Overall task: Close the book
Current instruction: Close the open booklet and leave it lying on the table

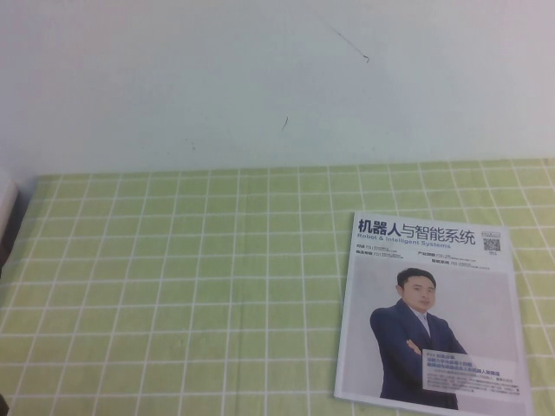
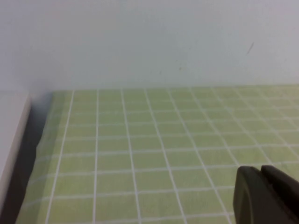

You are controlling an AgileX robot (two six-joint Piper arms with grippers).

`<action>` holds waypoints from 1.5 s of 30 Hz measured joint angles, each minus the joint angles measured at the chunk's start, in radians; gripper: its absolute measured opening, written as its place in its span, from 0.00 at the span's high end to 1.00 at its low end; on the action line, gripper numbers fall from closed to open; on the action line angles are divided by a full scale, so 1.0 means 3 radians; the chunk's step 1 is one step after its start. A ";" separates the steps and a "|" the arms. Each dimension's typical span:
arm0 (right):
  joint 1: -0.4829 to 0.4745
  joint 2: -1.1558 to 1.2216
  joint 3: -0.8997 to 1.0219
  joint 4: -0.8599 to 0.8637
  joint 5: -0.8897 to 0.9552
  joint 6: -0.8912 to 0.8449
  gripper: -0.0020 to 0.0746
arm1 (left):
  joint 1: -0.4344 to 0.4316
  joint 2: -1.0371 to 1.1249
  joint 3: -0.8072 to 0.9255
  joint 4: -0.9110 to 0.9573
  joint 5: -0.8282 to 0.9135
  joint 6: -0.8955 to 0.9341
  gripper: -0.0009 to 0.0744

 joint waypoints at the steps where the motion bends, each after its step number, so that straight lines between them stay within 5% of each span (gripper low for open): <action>1: 0.0000 0.0000 0.0000 0.0000 0.0000 0.0000 0.98 | 0.0014 -0.0018 0.0003 -0.0008 0.0108 -0.0053 0.99; 12: 0.0000 0.0000 0.0000 0.0034 0.0000 0.0000 0.98 | 0.0023 -0.0037 -0.0009 -0.0044 0.0590 -0.0210 0.99; 20: 0.0000 0.0000 0.0000 0.0039 0.0000 0.0000 0.98 | 0.0024 -0.0037 -0.0016 -0.0215 0.0602 0.0473 0.99; 31: 0.0000 0.0000 0.0004 0.0061 0.0000 0.0000 0.98 | 0.0430 -0.0040 -0.0016 -0.1003 0.0576 0.1456 0.99; 45: 0.0000 0.0000 0.0004 0.0061 0.0000 0.0000 0.98 | 0.0496 -0.0040 -0.0016 -0.1052 0.0576 0.1409 0.99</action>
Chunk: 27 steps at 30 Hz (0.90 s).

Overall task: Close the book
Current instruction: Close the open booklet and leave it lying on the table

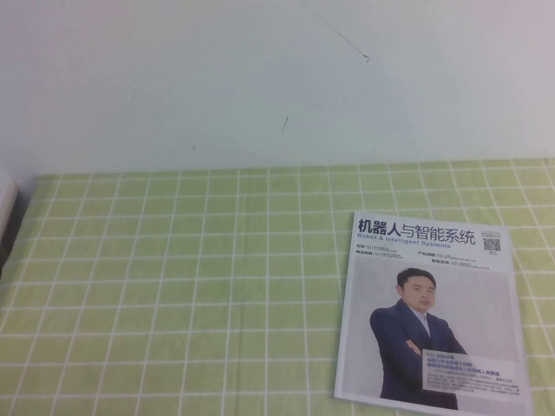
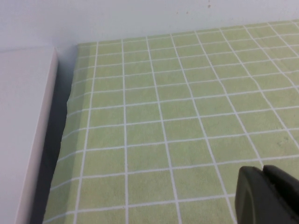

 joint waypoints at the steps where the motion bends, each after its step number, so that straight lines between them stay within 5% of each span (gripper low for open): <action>1: 0.0000 0.0000 0.0000 0.0000 0.0000 0.0000 0.98 | 0.0000 0.0000 0.0000 0.0000 0.0000 -0.0041 0.99; 27: 0.0014 0.0000 0.0000 0.0000 0.0000 0.0000 0.98 | 0.0000 0.0000 0.0000 0.0000 0.0000 -0.0195 0.99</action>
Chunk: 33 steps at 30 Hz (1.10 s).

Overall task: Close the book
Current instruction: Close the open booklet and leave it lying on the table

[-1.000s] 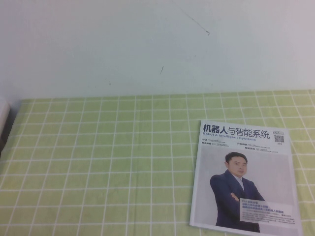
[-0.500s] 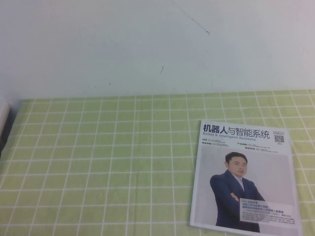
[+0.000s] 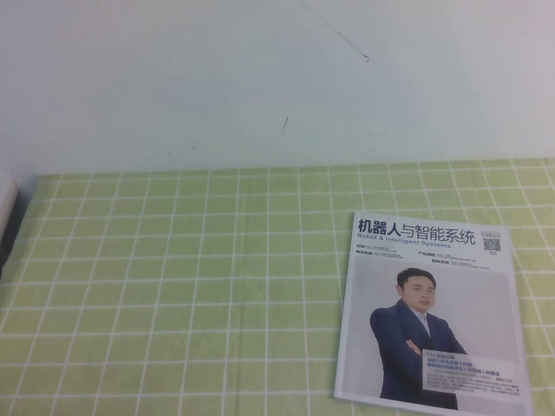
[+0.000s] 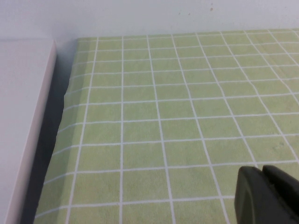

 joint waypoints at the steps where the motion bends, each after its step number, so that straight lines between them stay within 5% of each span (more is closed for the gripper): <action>1: 0.0000 0.0000 0.0000 0.0000 0.0000 0.0000 0.98 | 0.0000 0.0000 0.0000 0.0000 0.0000 0.0000 0.99; 15: -0.0399 -0.0718 0.0052 -0.0034 -0.0118 -0.0094 0.98 | 0.0000 0.0000 0.0000 0.0000 0.0000 -0.0011 0.99; 24: -0.0437 -0.1091 0.1286 -0.0320 -0.1702 -0.0265 0.98 | 0.0000 0.0000 0.0000 0.0000 0.0000 -0.0011 0.99; 33: -0.0467 -0.1244 0.1419 -0.0245 -0.1421 -0.0029 0.98 | 0.0000 0.0000 0.0000 0.0000 0.0000 -0.0019 0.99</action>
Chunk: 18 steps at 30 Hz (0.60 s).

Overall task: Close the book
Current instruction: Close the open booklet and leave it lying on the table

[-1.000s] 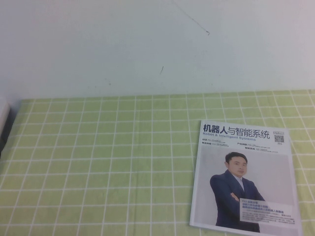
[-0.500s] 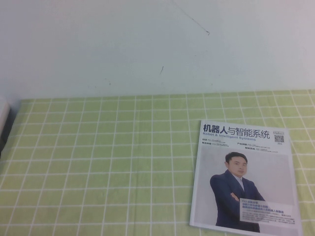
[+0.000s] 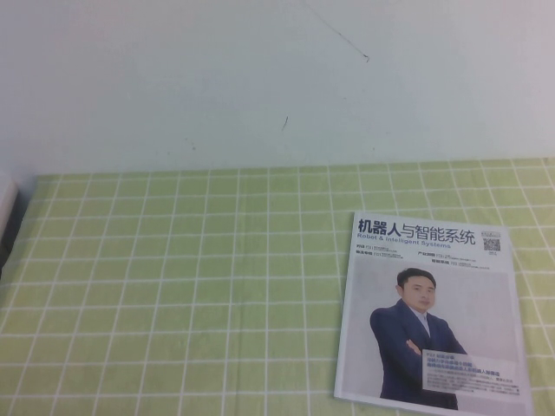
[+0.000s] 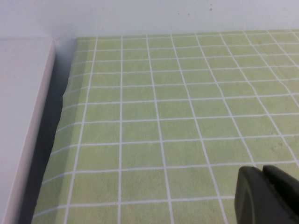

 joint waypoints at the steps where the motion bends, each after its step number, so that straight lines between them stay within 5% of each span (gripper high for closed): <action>1: 0.0001 0.0000 0.0000 0.0002 0.0000 0.0081 0.98 | 0.0000 0.0000 0.0000 0.0000 0.0000 0.0000 0.99; 18: -0.0006 0.0000 -0.0005 0.0008 0.0027 0.0361 0.98 | 0.0000 0.0000 0.0000 0.0000 0.0000 -0.0004 0.99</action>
